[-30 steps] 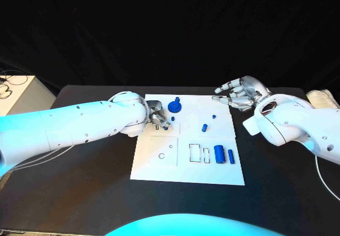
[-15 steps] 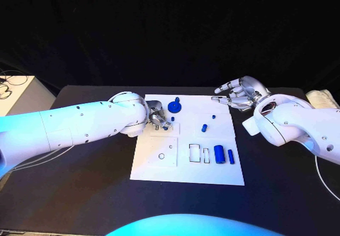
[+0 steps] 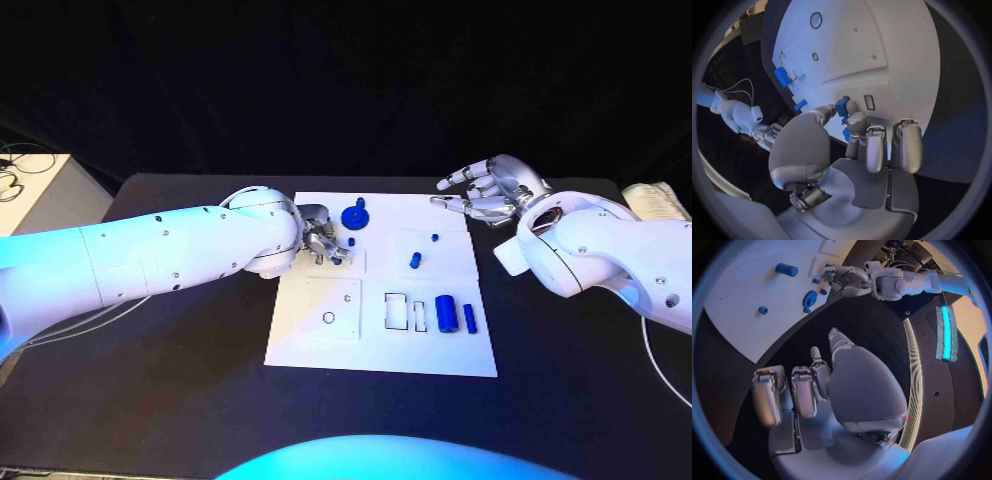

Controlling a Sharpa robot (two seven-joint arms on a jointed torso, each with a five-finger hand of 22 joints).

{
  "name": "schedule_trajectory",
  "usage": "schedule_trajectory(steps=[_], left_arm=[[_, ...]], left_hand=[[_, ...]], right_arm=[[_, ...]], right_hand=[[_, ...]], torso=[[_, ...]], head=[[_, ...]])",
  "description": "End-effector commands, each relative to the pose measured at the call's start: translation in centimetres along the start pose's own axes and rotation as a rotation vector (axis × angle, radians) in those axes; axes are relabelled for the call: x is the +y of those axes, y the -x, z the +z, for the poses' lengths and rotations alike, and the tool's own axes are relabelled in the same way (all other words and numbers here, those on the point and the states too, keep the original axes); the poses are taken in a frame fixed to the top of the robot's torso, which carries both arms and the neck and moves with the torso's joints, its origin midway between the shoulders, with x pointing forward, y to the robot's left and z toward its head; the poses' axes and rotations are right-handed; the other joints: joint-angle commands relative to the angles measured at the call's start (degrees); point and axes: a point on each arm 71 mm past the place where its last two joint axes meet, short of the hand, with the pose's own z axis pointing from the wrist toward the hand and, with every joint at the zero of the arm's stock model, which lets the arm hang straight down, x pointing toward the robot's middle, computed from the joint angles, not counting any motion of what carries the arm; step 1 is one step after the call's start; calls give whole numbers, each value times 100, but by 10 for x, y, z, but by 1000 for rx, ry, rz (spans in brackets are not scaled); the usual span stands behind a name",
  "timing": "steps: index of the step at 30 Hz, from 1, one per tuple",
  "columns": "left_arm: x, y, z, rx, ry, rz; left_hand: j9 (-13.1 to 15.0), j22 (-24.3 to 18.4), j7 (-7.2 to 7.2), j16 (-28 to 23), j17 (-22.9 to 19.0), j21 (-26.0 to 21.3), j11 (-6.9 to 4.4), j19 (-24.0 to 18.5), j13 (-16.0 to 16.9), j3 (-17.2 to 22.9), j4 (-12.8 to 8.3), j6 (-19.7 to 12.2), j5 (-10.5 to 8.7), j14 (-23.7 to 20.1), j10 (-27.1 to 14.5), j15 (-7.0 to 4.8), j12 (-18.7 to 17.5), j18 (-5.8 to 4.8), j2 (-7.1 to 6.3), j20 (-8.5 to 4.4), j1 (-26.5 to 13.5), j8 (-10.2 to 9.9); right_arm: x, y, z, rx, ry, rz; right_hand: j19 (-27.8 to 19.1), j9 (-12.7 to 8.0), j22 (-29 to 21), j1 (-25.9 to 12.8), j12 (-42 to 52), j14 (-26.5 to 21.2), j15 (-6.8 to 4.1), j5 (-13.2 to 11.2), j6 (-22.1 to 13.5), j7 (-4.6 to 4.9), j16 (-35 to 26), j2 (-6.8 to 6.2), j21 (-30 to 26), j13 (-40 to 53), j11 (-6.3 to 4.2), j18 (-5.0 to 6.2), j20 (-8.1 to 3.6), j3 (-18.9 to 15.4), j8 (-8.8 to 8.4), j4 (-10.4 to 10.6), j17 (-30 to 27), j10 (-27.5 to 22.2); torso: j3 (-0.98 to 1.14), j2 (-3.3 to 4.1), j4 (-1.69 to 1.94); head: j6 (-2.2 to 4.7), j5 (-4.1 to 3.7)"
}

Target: Assemble the parts on the task board

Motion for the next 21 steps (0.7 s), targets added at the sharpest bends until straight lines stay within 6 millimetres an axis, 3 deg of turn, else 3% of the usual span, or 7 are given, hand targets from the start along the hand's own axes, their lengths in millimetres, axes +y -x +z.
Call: schedule_trajectory(steps=[1,18,21], left_arm=[[0,-8,1,40,-3,15],[0,-9,0,45,-4,22],[0,-9,0,44,-5,21]], left_hand=[[5,391,30,19,1509,-22,-2,25,4,-40,-9,6,-37,617,-19,-25,26,-86,-6,10,50,-32],[23,450,20,19,1509,4,-9,66,46,-175,0,39,-191,617,13,-29,75,-99,10,11,20,-12],[42,459,9,19,1509,5,-18,71,54,-375,2,41,-608,617,19,-36,93,-100,71,8,-37,-5]], right_arm=[[1,-1,0,13,11,-5],[0,-1,0,13,10,-5],[0,-1,0,13,10,-5]], right_hand=[[513,-9,1406,-65,-20,588,-40,15,-38,-5,24,7,-37,409,2,-42,-53,28,22,1,1509,-40],[513,-9,1406,-65,-20,588,-40,15,-38,-5,24,7,-37,409,2,-42,-53,28,22,1,1509,-40],[513,-9,1406,-65,-20,588,-40,15,-38,-5,24,7,-37,409,2,-42,-53,28,22,1,1509,-40]], torso=[[1,1,-2],[-1,1,1],[1,0,1]], head=[[1,1],[-3,-2],[0,-2]])
